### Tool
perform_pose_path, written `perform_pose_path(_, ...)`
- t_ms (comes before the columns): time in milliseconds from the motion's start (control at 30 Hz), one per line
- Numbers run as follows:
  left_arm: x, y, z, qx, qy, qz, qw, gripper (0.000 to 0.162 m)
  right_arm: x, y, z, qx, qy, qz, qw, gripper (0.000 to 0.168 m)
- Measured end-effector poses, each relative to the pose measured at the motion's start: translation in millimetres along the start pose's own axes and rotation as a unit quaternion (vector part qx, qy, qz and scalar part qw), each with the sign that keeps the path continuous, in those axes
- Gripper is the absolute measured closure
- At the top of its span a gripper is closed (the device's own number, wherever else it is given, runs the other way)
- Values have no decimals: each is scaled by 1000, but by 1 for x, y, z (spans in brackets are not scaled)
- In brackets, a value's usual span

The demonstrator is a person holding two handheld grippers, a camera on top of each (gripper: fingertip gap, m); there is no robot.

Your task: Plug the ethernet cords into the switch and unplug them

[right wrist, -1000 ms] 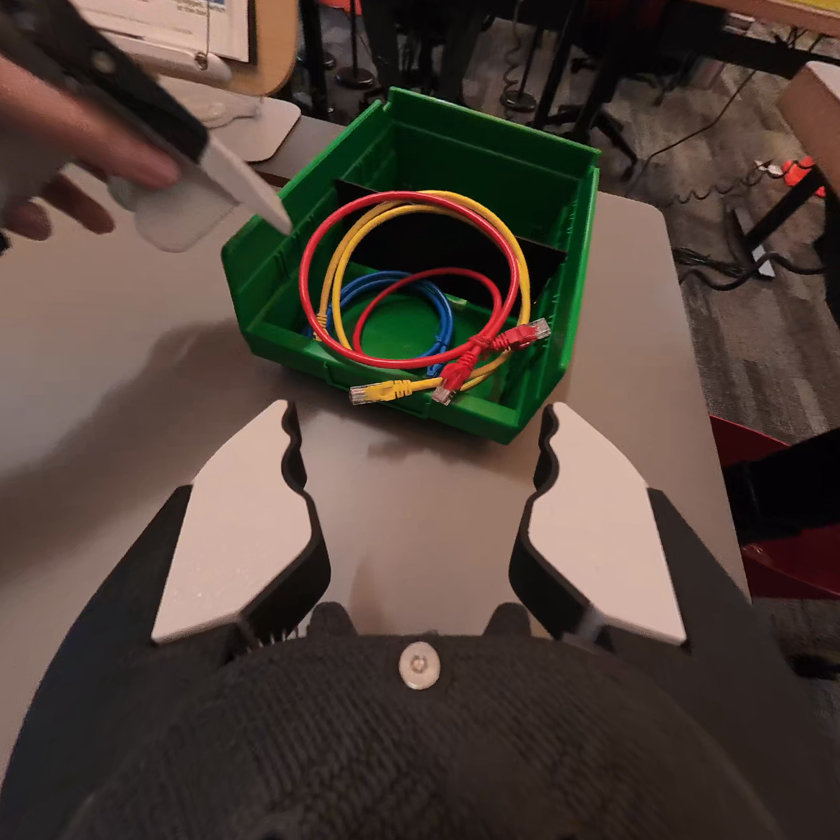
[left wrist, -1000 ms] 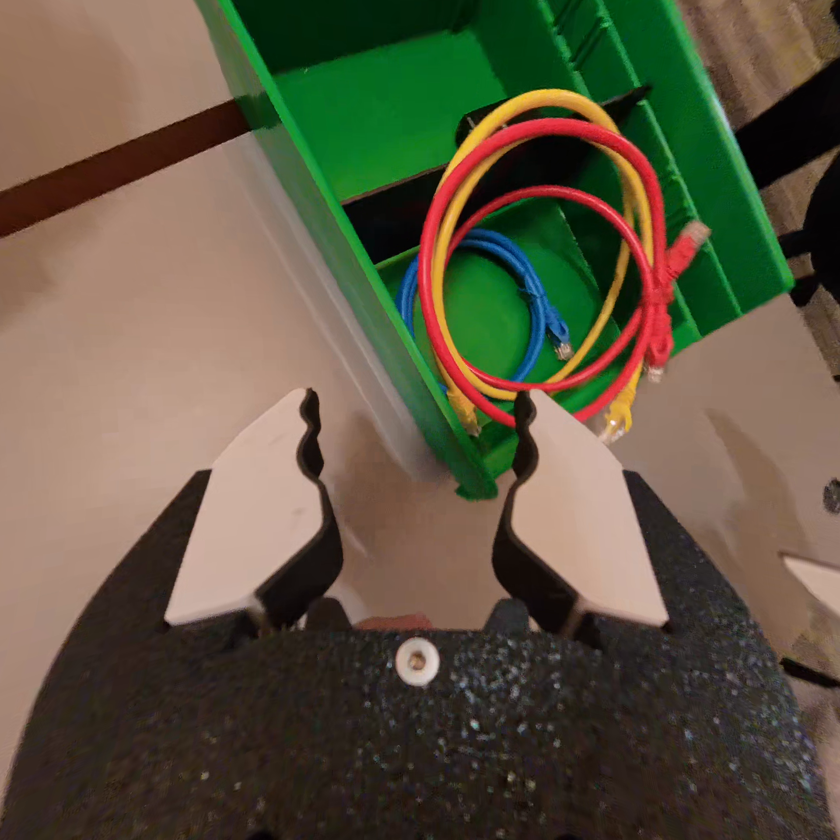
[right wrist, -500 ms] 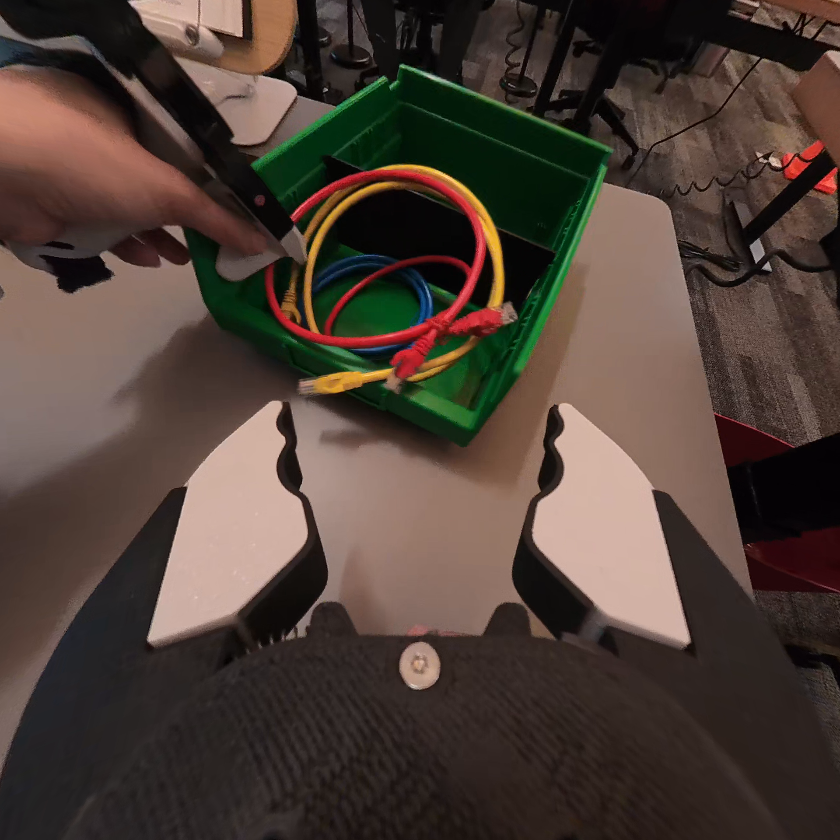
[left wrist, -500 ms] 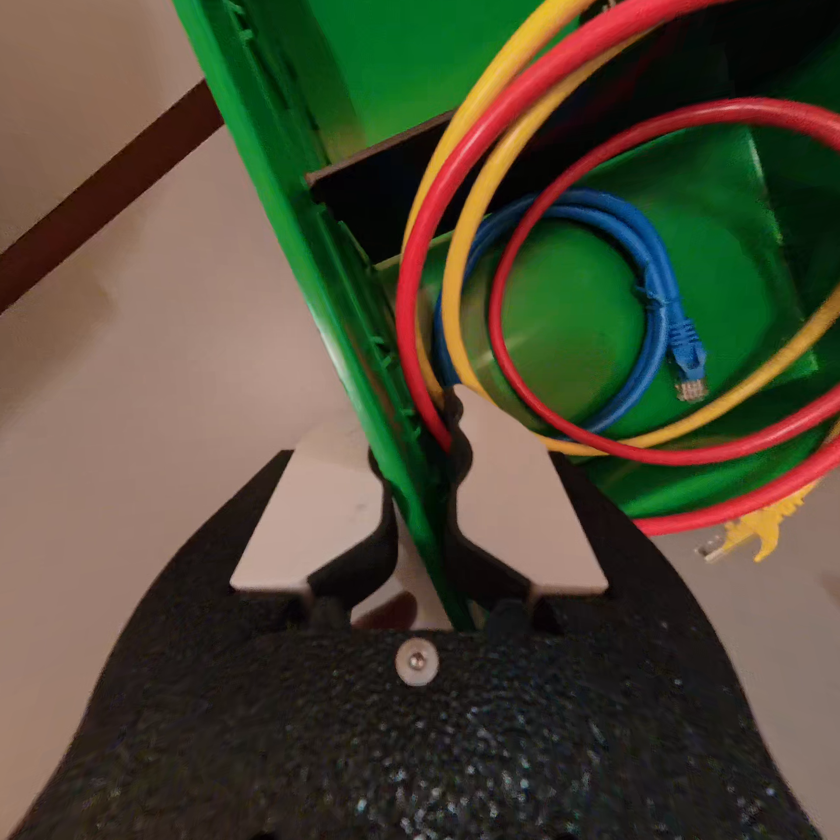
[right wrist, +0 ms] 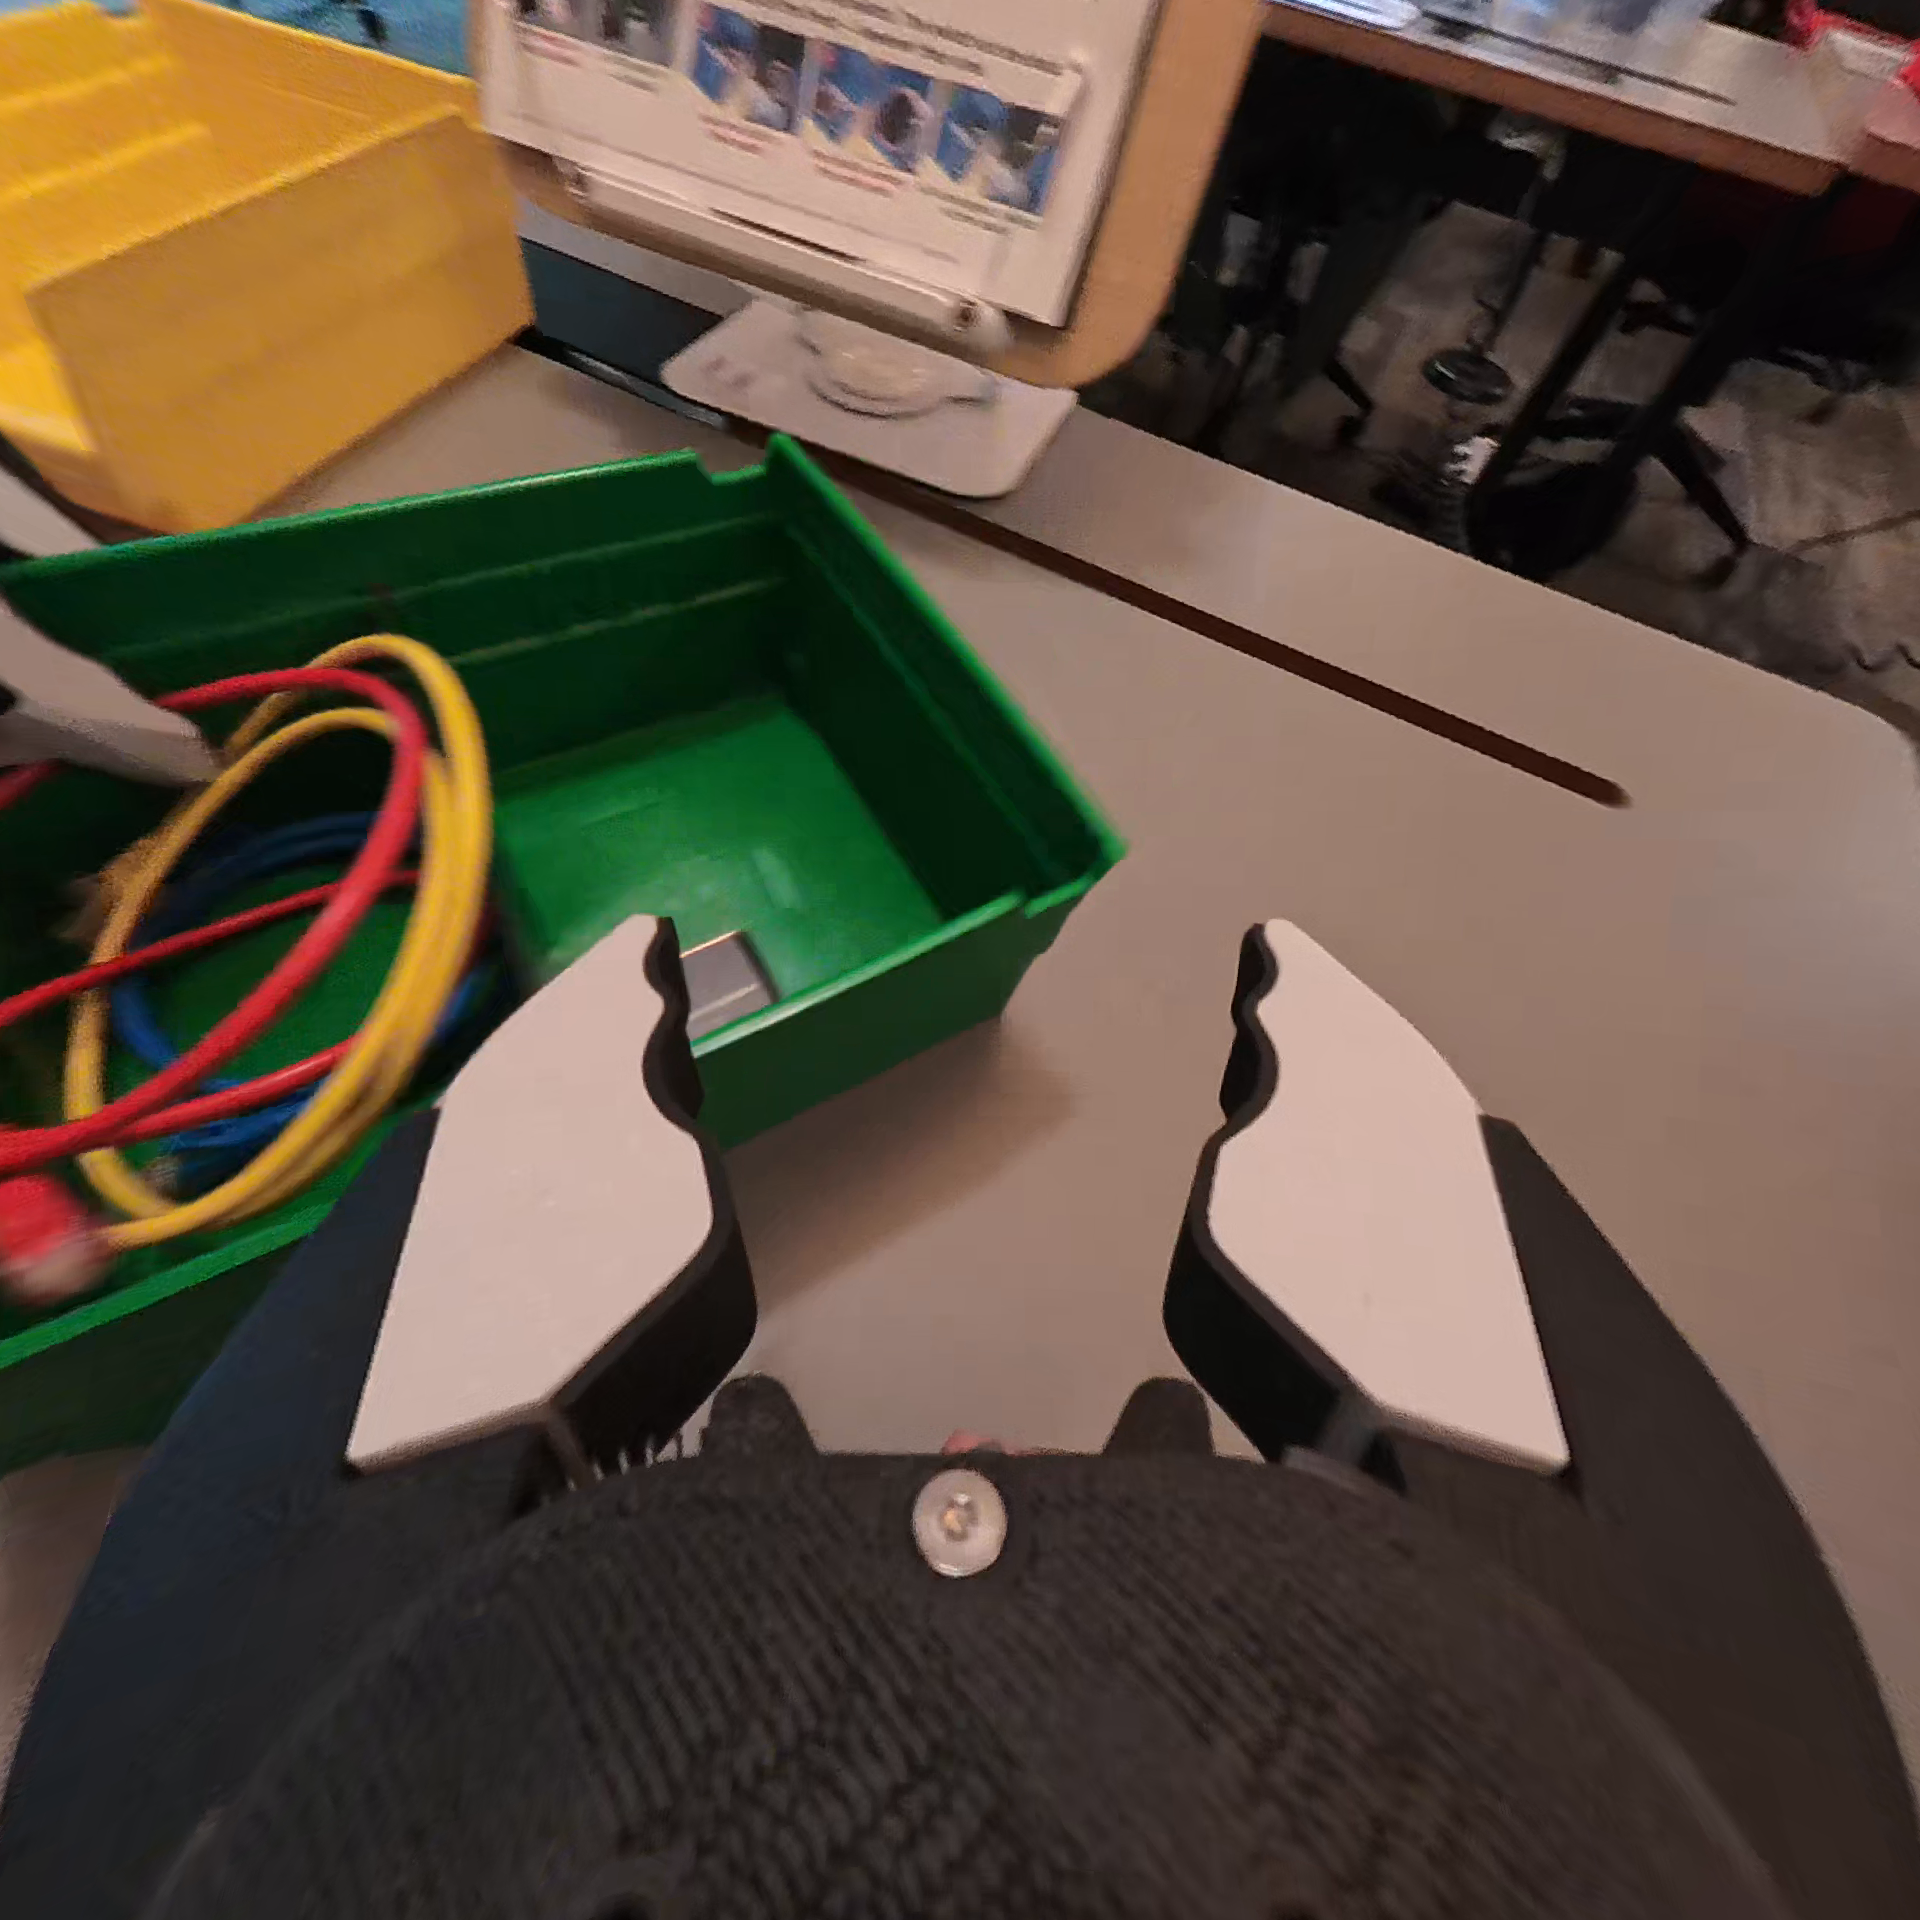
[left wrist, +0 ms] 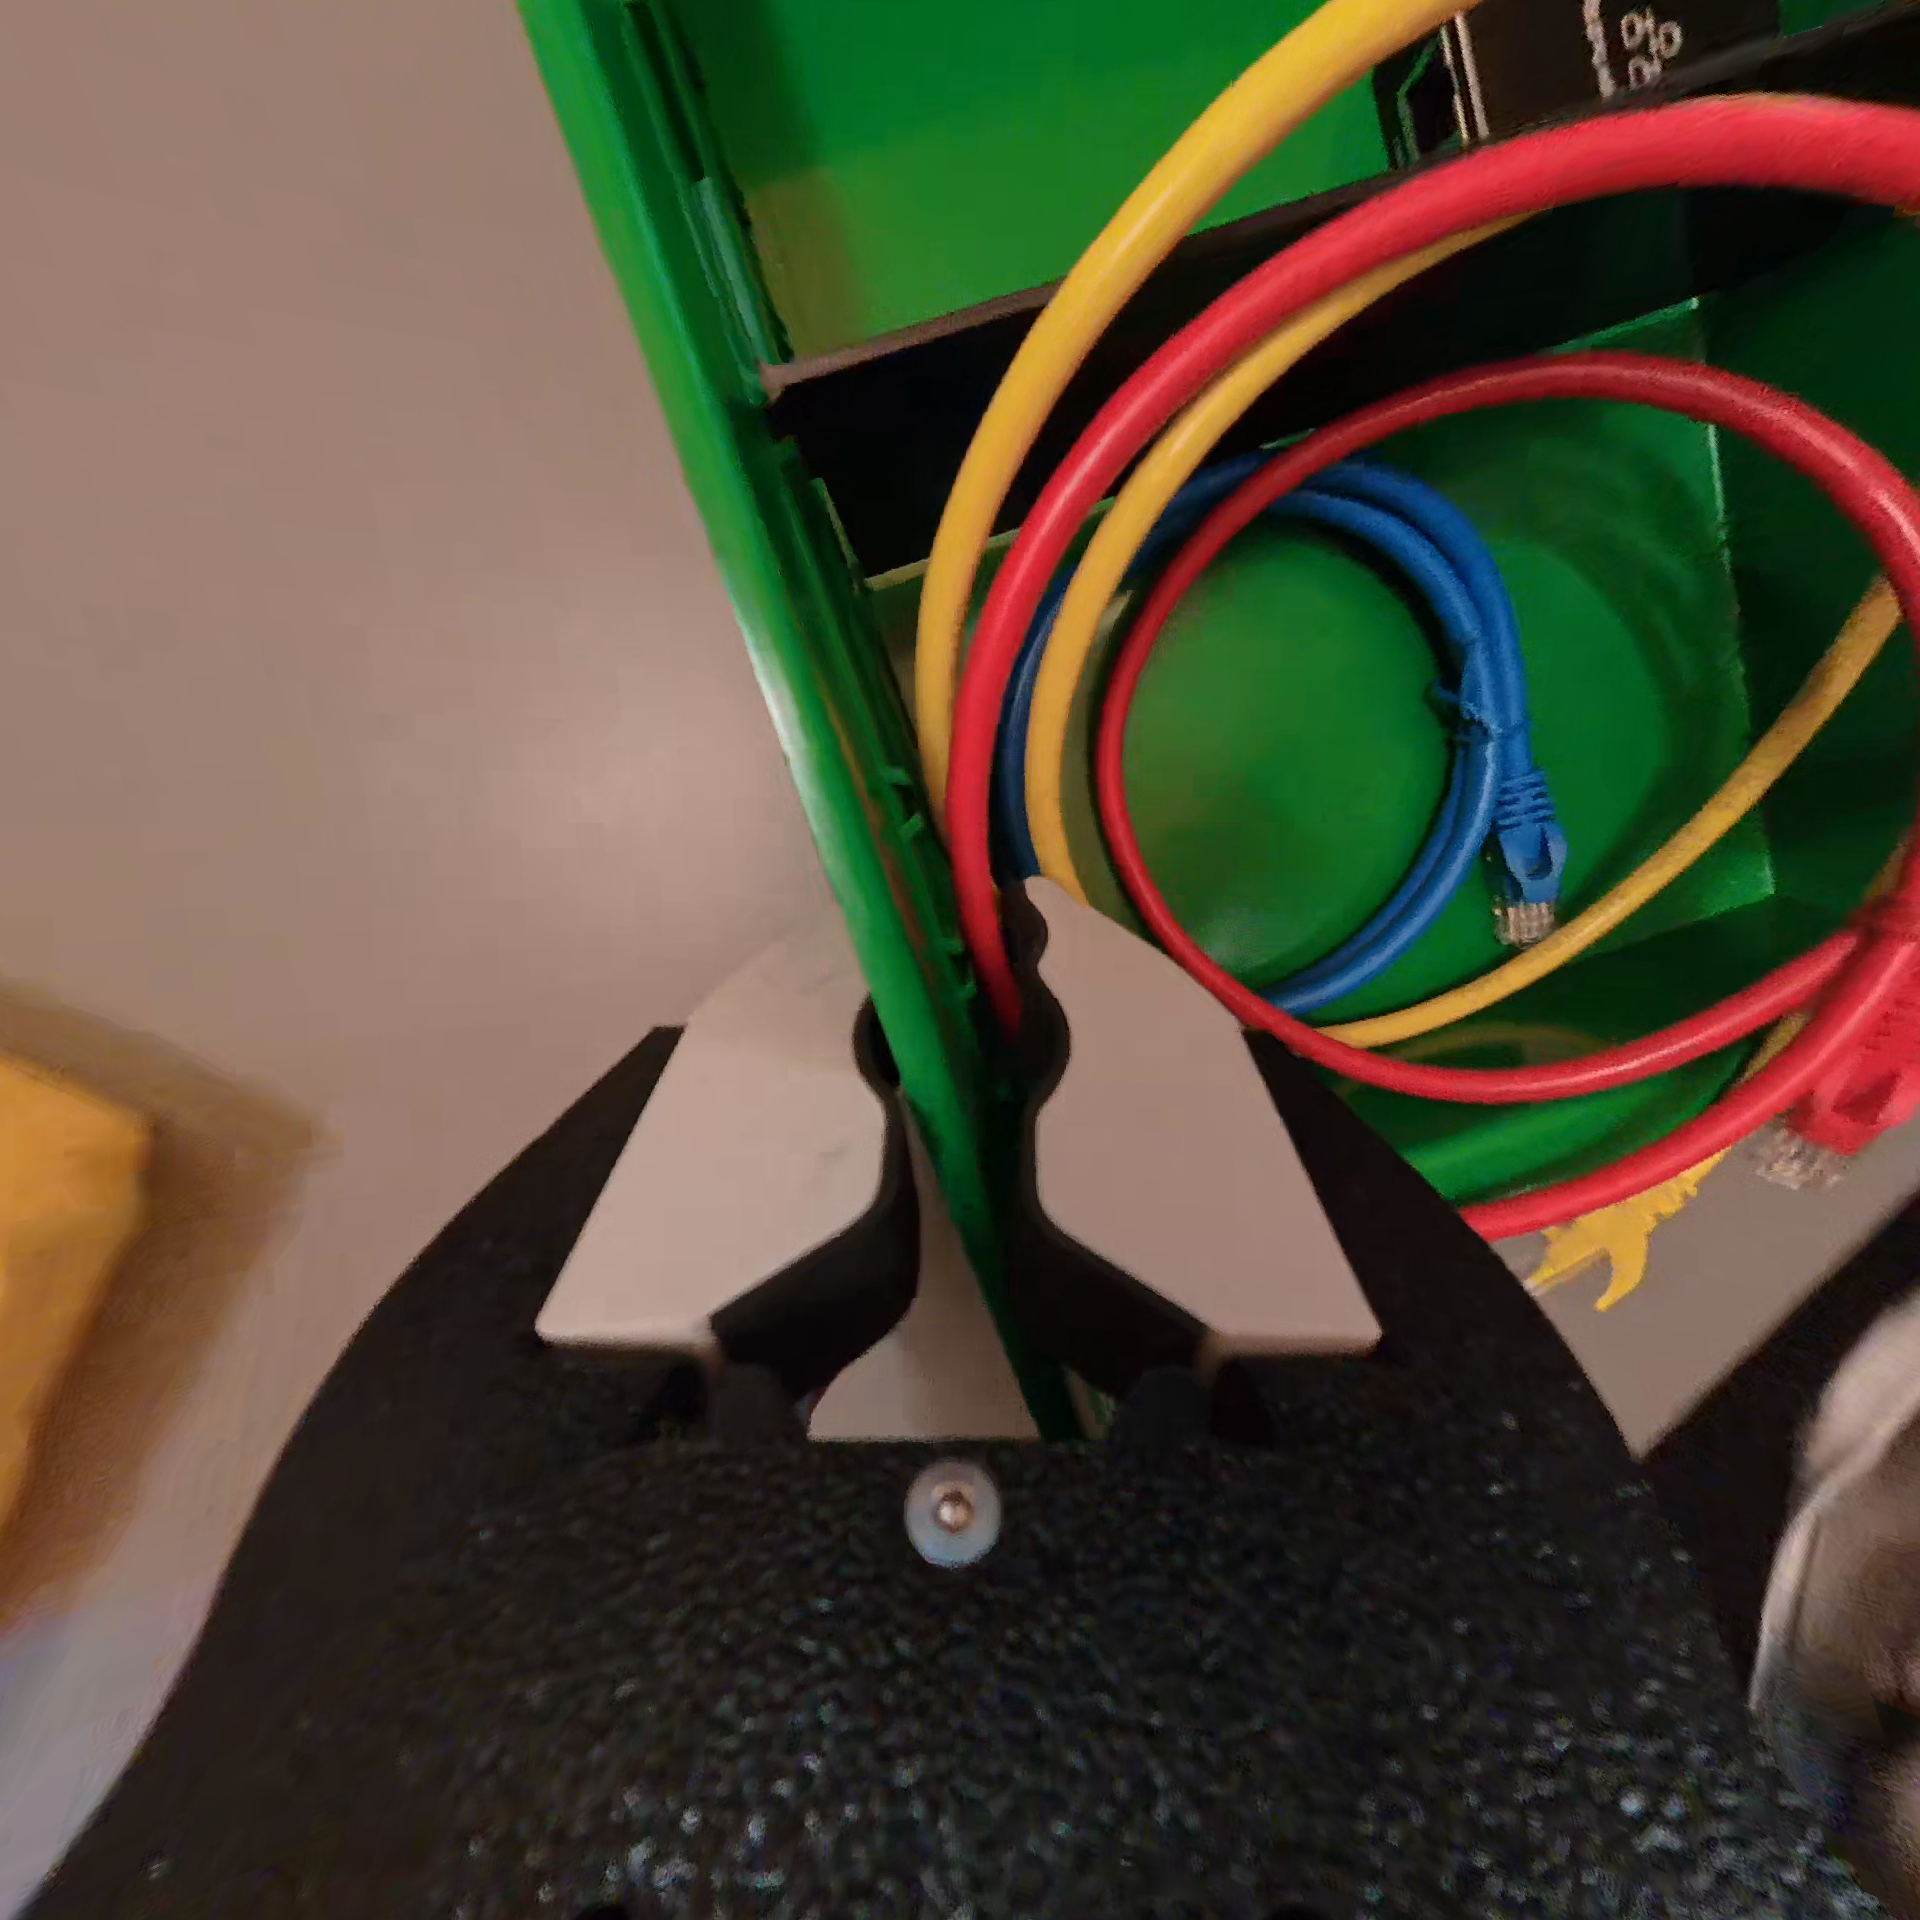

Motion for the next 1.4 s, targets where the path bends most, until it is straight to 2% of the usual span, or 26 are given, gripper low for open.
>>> perform_pose_path(133,110,45,12,15,57,-20,998,151,-15,-32,72,-107,17,1,994,62)
perform_pose_path(200,161,67,19,23,86,-25,996,150,-30,-49,115,-181,21,-13,983,63)
perform_pose_path(267,208,87,25,6,109,-22,994,150,-51,-70,153,-221,23,-29,975,64)
perform_pose_path(333,250,105,33,-5,147,-24,989,151,-74,-99,187,-240,21,-39,970,63)
perform_pose_path(400,290,122,43,-20,187,-28,982,150,-91,-135,220,-270,18,-13,963,62)
perform_pose_path(467,327,138,52,-46,233,-31,971,150,-109,-174,241,-257,-10,-4,966,61)
perform_pose_path(567,376,159,62,-83,313,-42,945,150,-128,-222,268,-252,-41,-5,967,61)
perform_pose_path(667,415,176,71,-121,380,-49,916,151,-131,-258,292,-249,-71,37,965,61)
perform_pose_path(767,442,188,80,-151,428,-56,889,150,-127,-285,310,-260,-69,73,960,76)
perform_pose_path(833,452,192,85,-167,447,-58,877,150,-117,-298,311,-247,-34,107,962,113)
perform_pose_path(867,456,194,86,-172,450,-57,874,150,-113,-302,309,-241,-26,113,964,121)
perform_pose_path(933,461,196,89,-176,452,-57,873,149,-113,-301,299,-218,-23,113,969,132)
perform_pose_path(1033,463,198,93,-174,450,-54,874,150,-108,-288,275,-166,48,118,978,153)
perform_pose_path(1167,461,198,102,-170,447,-46,877,150,-96,-251,232,-171,81,101,977,163)
perform_pose_path(1400,436,190,130,-157,440,-51,882,151,-53,-149,119,-189,90,85,974,163)
Point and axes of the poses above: each gripper's, where its closed fingertips meet, y back along the fingers, x out of its underside, z = x × y across the jaws, the point moved 6 cm from there along y, back along the fingers, and after that the axes turned 1 degree about z, right-handed, at the moved point
